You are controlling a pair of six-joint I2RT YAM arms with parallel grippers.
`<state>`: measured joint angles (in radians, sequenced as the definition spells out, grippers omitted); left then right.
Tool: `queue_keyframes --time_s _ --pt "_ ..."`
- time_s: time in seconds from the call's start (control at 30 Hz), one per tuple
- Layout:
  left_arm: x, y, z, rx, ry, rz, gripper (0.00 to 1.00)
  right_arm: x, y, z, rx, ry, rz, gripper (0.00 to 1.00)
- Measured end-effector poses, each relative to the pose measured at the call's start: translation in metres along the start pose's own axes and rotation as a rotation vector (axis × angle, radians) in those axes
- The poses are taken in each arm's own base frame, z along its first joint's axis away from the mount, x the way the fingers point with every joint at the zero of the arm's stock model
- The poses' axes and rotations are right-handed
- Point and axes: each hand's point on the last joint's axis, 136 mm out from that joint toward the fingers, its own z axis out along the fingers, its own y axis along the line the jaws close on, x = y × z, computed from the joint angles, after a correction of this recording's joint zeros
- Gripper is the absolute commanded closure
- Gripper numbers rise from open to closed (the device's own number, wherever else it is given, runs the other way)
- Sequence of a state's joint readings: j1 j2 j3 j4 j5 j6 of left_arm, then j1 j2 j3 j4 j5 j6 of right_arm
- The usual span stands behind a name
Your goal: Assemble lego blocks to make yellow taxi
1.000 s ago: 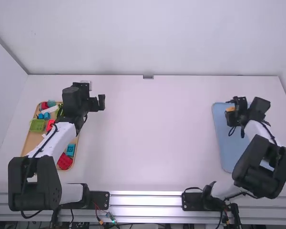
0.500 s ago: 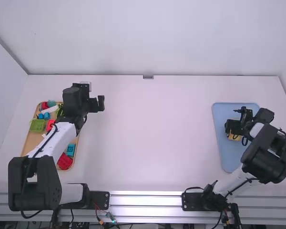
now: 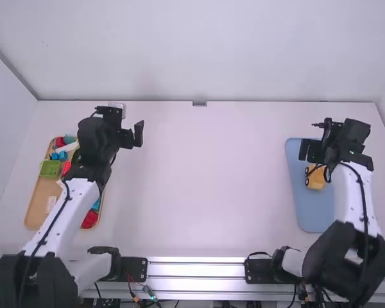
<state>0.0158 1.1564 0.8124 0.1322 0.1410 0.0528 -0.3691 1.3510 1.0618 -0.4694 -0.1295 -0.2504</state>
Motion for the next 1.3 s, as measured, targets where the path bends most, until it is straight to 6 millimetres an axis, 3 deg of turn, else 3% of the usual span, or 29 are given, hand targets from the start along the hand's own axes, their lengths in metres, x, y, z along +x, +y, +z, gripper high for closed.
queue_keyframes --time_s 0.13,0.3,0.4,0.5,0.6,0.83,1.17,1.3 --pt "-0.025 -0.002 -0.022 -0.005 -0.081 0.011 0.01 -0.028 0.029 -0.047 -0.016 -0.136 -0.064 0.02" --pt "-0.037 -0.004 -0.041 -0.014 -0.123 0.011 0.06 -0.049 0.049 -0.084 -0.023 -0.267 -0.101 0.06" --pt "-0.019 -0.003 -0.046 -0.031 -0.080 -0.015 0.10 -0.053 0.054 -0.091 -0.013 -0.312 -0.093 0.10" --pt "0.012 0.001 -0.048 -0.063 -0.006 -0.034 0.14 -0.047 0.063 -0.087 -0.014 -0.322 -0.079 0.15" --pt "0.030 0.005 -0.053 -0.092 0.022 -0.041 0.19 -0.042 0.075 -0.087 -0.034 -0.345 -0.067 0.19" --pt "0.051 0.006 -0.072 -0.117 0.003 -0.043 0.32 -0.041 0.107 -0.108 -0.122 -0.486 -0.042 0.32" --pt "0.105 0.001 -0.091 -0.118 0.004 -0.050 0.54 -0.029 0.104 -0.134 -0.126 -0.699 -0.009 0.54" --pt "0.129 -0.001 -0.095 -0.118 0.002 -0.050 0.63 -0.009 0.104 -0.132 -0.124 -0.720 -0.007 0.63"
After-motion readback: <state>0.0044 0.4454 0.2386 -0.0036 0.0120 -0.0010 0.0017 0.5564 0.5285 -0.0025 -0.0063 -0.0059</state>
